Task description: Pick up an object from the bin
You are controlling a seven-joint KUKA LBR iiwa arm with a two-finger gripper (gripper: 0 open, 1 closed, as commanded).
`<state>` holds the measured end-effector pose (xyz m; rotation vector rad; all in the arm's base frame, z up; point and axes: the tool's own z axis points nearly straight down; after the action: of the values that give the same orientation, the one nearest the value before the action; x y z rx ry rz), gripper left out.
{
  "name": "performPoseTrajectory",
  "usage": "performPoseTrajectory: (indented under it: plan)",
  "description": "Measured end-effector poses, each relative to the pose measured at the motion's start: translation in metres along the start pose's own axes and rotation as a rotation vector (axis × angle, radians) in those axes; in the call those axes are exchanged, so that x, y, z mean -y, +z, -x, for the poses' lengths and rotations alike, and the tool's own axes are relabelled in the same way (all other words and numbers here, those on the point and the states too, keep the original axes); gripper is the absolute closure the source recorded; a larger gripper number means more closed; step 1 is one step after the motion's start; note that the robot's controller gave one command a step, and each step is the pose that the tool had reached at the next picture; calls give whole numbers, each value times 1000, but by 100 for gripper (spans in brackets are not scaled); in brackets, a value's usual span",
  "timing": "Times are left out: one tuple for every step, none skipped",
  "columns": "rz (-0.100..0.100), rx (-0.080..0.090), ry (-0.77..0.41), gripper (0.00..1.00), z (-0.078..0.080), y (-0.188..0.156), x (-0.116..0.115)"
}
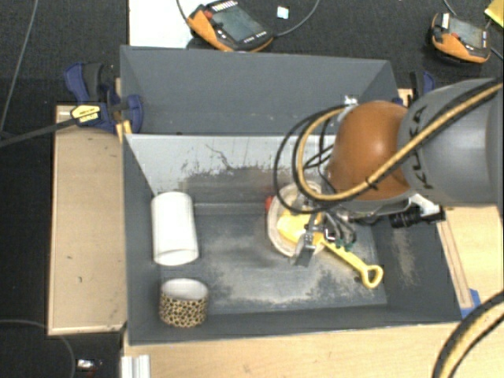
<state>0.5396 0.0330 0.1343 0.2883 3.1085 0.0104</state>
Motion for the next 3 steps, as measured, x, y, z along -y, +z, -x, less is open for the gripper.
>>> performPoseTrajectory:
  plan:
    - [-2,-16,-546,0,15,35,-26]
    - [1,3,55,0,-12,62,-49]
    - [1,-3,-866,100,19,63,-77]
